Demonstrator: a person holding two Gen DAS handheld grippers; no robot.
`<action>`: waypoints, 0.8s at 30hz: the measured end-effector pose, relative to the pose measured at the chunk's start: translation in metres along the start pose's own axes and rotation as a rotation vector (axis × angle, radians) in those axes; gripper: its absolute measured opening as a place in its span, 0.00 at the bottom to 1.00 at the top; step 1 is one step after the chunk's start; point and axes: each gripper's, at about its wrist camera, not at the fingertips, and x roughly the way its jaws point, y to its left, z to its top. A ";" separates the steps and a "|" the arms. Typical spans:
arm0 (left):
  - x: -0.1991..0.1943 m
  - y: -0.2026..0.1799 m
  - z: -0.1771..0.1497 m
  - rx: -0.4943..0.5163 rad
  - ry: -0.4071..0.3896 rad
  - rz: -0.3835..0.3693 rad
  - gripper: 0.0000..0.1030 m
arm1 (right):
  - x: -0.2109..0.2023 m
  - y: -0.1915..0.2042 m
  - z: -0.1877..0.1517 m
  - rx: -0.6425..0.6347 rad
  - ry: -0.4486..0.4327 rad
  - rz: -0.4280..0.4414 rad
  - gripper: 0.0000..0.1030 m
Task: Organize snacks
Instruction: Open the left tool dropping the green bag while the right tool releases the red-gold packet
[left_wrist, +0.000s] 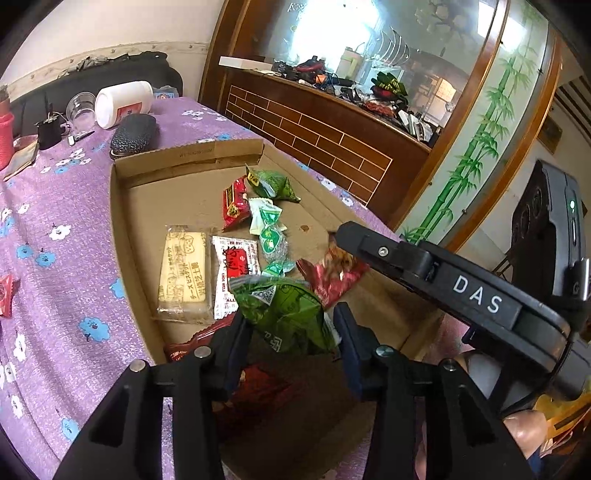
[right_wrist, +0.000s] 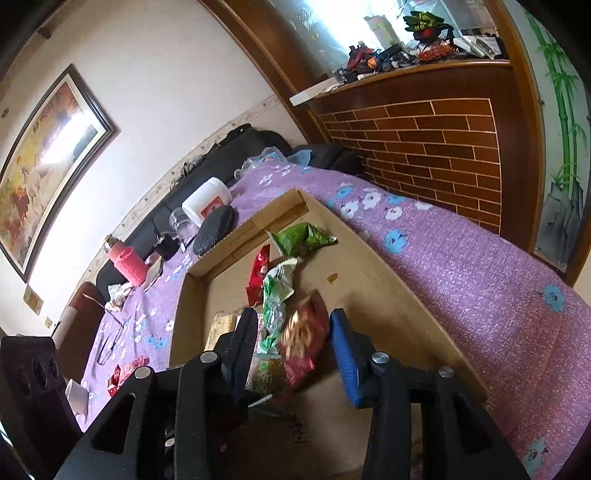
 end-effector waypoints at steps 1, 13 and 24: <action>-0.002 0.000 0.001 -0.003 -0.007 0.000 0.51 | -0.001 -0.001 0.001 0.007 -0.007 0.003 0.42; -0.033 0.000 0.013 -0.023 -0.060 0.019 0.59 | -0.006 -0.009 0.003 0.042 -0.039 -0.036 0.42; -0.079 0.014 0.012 -0.040 -0.125 0.043 0.59 | -0.007 0.000 0.001 -0.011 -0.047 -0.055 0.42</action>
